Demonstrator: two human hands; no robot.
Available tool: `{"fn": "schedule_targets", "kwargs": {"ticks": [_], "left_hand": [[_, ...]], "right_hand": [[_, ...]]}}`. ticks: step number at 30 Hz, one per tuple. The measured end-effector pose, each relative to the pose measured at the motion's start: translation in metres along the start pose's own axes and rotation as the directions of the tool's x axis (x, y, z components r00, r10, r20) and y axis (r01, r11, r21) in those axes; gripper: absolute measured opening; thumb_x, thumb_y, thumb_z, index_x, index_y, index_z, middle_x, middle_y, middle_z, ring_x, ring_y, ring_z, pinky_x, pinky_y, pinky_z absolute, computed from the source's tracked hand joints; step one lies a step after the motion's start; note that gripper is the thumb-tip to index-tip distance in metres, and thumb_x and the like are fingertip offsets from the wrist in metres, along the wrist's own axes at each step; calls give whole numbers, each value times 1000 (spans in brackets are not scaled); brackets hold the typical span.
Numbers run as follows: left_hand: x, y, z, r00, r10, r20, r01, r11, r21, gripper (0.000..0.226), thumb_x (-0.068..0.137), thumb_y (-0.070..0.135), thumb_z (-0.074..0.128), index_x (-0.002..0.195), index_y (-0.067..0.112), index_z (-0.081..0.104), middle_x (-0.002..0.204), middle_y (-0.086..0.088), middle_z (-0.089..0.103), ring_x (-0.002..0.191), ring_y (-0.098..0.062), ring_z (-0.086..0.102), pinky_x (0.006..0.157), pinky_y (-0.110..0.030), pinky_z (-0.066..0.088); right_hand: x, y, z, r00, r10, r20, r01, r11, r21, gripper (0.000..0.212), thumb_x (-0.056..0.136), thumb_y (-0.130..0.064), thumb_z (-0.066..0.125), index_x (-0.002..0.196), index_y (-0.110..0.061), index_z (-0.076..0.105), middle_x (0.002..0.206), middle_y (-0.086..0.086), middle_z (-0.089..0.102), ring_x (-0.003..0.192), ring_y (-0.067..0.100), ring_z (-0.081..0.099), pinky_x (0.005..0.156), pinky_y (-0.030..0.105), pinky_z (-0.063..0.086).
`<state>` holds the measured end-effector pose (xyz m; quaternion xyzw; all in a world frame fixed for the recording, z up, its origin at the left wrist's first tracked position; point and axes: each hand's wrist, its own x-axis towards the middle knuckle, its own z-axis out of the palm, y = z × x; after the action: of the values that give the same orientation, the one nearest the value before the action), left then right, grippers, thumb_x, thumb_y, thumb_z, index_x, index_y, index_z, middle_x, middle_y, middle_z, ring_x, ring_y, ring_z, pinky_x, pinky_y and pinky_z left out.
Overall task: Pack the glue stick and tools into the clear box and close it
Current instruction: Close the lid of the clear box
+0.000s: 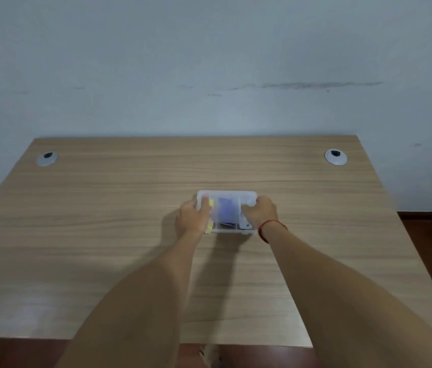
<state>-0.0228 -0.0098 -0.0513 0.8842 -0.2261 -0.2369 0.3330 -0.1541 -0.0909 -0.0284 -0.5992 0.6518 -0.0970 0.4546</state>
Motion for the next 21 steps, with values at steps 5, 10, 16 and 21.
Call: {"fn": "schedule_targets", "kwargs": {"ticks": [5,10,16,21], "left_hand": [[-7,-20,16,993,106,51,-114,977,182,51,86,45,57,128,15,58,117,-15,66,114,-34,61,92,-40,51],[4,-21,22,995,76,67,-90,963,255,53,87,43,58,127,8,56,124,-16,62,118,-34,58,92,-40,47],[19,-22,30,996,57,75,-74,965,252,51,85,37,65,124,6,57,124,-15,62,118,-33,58,93,-38,46],[38,-9,32,996,28,84,-41,986,163,50,86,37,63,124,5,58,125,-16,62,118,-33,58,95,-38,47]], "right_hand": [[-5,15,17,997,-40,61,45,996,-78,46,86,-13,61,129,0,49,134,19,54,123,36,53,101,38,46],[7,17,25,998,-60,35,63,995,-82,48,86,-9,62,131,-2,48,134,19,53,123,35,54,104,43,46],[23,12,35,998,-48,-33,47,998,-41,46,89,-2,54,134,-3,45,134,19,53,121,37,56,102,45,49],[41,0,35,997,-58,-42,57,998,-29,44,89,-4,57,132,0,47,135,20,54,125,35,53,106,39,44]]}}
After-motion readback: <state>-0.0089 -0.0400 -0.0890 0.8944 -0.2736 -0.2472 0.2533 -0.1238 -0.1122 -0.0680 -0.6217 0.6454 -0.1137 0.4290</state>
